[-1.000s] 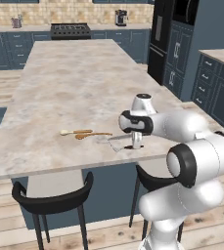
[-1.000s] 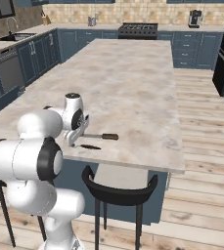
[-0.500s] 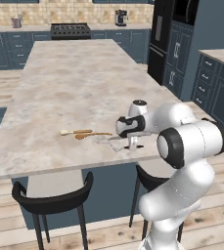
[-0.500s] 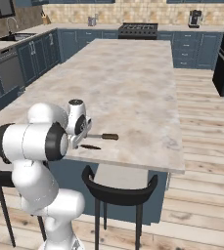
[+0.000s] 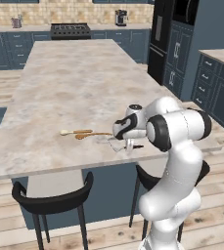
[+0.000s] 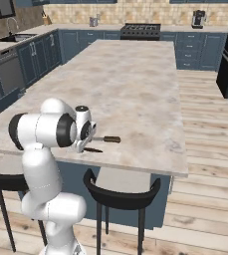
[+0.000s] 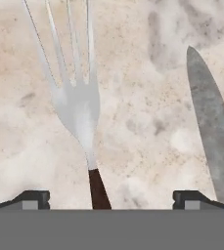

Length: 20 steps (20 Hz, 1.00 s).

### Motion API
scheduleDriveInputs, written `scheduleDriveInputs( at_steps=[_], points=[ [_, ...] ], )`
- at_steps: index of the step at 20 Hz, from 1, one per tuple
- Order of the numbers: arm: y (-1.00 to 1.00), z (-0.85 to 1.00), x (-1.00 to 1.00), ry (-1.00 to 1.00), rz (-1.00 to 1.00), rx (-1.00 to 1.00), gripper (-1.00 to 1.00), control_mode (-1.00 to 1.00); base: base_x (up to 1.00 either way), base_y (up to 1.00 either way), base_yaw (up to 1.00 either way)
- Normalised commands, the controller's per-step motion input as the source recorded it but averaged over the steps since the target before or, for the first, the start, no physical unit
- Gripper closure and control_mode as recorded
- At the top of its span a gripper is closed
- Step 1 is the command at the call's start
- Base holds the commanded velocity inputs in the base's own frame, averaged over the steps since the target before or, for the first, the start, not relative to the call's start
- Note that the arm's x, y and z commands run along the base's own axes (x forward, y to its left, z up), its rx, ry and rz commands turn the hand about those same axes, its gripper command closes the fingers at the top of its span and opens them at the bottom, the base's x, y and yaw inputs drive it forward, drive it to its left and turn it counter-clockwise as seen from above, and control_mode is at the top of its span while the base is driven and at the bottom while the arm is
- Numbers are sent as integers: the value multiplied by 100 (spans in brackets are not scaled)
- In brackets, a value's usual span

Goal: Pick up the metallic utensils from the counter and place them in the open drawer. Make sure not to pick up any wooden utensils.

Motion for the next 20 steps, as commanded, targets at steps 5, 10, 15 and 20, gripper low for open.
scheduleDriveInputs(
  at_steps=[5, 10, 15, 20],
  points=[
    [-4, -34, 56, 0, 7, 0, -100, -100, 0, 0, 0],
    [-1, -51, 46, 0, 8, 0, -100, -100, 0, 0, 0],
    [-3, -62, -21, 0, 9, 0, -100, -100, 0, 0, 0],
    [-5, -83, -83, 0, 14, 0, -100, -100, 0, 0, 0]
  ],
)
